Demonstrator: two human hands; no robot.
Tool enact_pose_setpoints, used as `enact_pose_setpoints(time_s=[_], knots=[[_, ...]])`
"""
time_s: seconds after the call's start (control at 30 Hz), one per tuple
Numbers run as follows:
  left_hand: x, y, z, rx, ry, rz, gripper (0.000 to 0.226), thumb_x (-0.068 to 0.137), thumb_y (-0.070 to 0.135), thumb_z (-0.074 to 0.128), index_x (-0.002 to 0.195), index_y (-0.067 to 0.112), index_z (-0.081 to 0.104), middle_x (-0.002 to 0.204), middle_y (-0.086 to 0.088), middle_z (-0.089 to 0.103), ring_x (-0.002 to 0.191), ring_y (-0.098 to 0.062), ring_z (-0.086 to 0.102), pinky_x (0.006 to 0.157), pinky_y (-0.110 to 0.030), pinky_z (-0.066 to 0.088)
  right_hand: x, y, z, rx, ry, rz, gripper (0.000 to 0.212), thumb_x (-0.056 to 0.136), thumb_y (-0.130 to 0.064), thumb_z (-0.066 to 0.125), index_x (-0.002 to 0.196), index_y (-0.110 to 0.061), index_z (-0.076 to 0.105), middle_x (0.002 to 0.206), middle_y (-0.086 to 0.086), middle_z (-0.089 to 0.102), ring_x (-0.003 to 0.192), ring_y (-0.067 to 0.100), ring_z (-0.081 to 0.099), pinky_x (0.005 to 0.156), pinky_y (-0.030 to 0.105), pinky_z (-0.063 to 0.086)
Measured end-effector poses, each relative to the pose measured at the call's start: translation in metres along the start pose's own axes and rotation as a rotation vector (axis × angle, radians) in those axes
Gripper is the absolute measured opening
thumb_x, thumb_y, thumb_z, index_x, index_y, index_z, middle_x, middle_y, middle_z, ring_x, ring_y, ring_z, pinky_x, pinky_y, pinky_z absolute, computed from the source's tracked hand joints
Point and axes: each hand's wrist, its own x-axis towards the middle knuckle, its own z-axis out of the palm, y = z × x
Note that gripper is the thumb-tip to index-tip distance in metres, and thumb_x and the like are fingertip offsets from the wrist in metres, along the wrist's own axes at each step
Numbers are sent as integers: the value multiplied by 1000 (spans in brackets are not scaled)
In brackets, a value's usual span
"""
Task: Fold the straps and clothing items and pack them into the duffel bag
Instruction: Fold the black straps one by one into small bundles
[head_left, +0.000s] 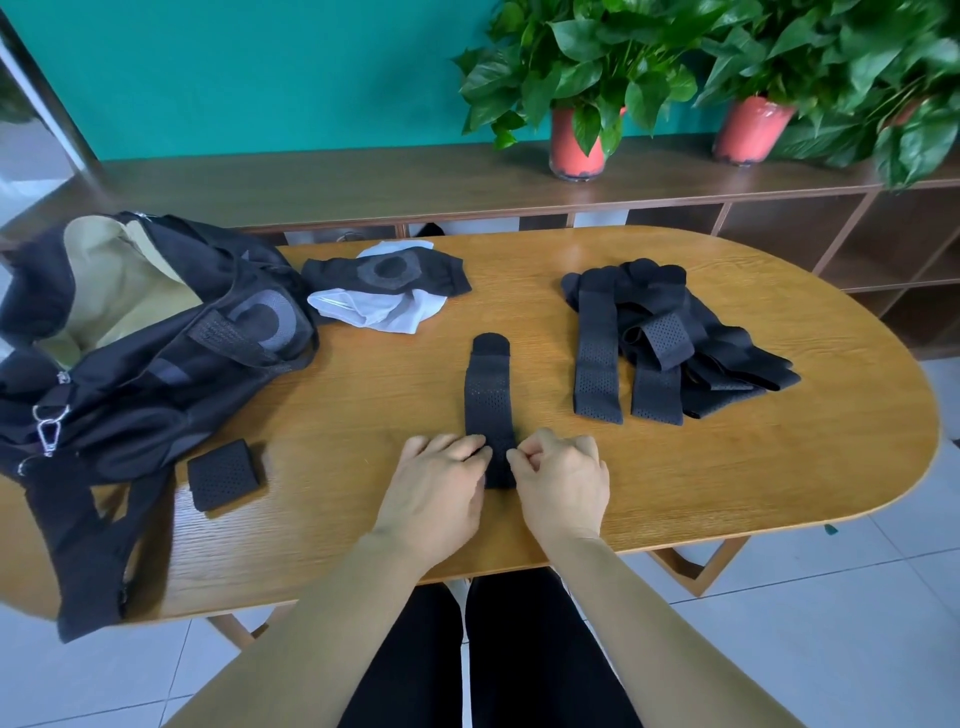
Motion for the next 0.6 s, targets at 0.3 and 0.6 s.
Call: enact_pose_setpoints(time_s=[0.3,0.6], knots=[[-9,-14,-22,-167,-123,-6,44,89,31,51,132,26,56,135,11,56,123,-8,46,101,-28,28,-11,28,-15,155,-203,-460,42,69,-13,61,110,-16,70,111,-10,66,117,11,45,98,30,38],[-7,-12,-12,-624,-8,-460,15,92,21,60,100,9,64,95,1,71,88,-13,67,80,-35,55,-8,0,-4,142,-135,-182,19,92,-28,59,84,-15,71,86,-3,62,95,18,46,78,35,44]])
